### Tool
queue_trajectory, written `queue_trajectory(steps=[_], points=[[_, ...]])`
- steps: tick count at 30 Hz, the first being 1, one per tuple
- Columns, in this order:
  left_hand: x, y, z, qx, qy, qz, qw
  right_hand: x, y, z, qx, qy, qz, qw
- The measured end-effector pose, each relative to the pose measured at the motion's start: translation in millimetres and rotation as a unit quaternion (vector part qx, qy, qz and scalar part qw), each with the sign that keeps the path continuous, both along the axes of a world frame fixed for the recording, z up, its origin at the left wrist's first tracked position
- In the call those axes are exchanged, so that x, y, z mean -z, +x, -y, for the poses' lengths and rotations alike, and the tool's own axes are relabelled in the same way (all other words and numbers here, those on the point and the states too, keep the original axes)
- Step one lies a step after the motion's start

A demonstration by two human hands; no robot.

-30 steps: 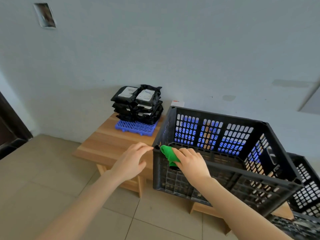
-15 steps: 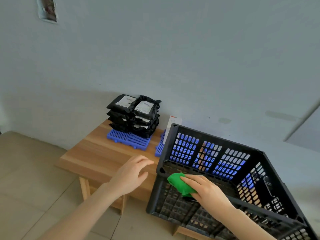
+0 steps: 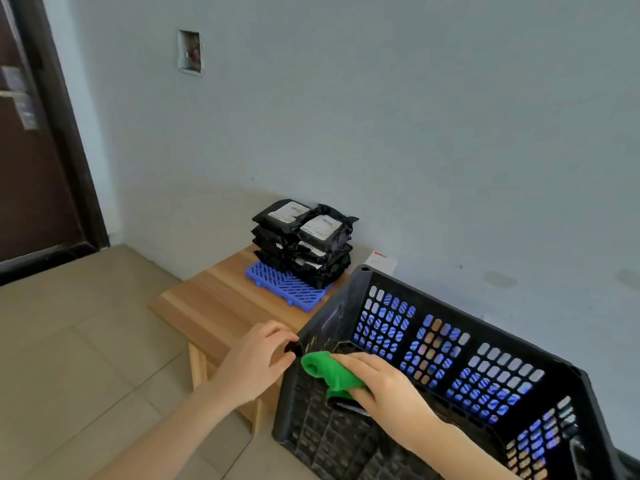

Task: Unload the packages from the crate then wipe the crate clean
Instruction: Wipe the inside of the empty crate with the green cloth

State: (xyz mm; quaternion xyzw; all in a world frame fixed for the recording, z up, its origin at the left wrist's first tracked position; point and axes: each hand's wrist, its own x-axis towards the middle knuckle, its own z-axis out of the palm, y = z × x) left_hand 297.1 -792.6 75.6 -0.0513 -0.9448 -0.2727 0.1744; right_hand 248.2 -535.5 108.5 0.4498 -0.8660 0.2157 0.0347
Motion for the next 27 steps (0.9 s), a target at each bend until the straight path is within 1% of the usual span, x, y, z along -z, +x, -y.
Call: queue_trajectory(steps=[2, 4, 7, 11, 14, 17, 19, 24, 27], points=[[-1, 7, -12, -0.044, -0.012, -0.003, 0.999, -3, -16, 1, -0.016, -0.041, 0.009, 0.999], [-1, 14, -24, -0.078, -0.013, -0.002, 0.997, -6, -32, 1, -0.014, -0.077, -0.003, 0.997], [-5, 21, -38, -0.111, -0.005, -0.003, 0.994, -13, -57, 5, -0.007, -0.082, -0.039, 0.996], [-11, 24, -45, -0.124, 0.003, -0.003, 0.992, -12, -84, 19, -0.027, -0.078, -0.089, 0.993], [-13, 21, -45, -0.128, -0.007, -0.008, 0.992, -4, -92, 37, -0.065, -0.053, -0.123, 0.989], [-11, 16, -40, -0.144, -0.011, -0.011, 0.989, 14, -95, 51, -0.122, 0.022, -0.167, 0.978], [-8, 16, -37, -0.148, -0.022, -0.016, 0.989, 27, -98, 56, -0.131, 0.063, -0.200, 0.969], [-5, 16, -38, -0.158, -0.042, -0.006, 0.987, 33, -110, 71, -0.148, 0.074, -0.253, 0.953], [-4, 14, -43, -0.167, -0.058, -0.008, 0.984, 32, -113, 75, -0.196, 0.087, -0.263, 0.941]])
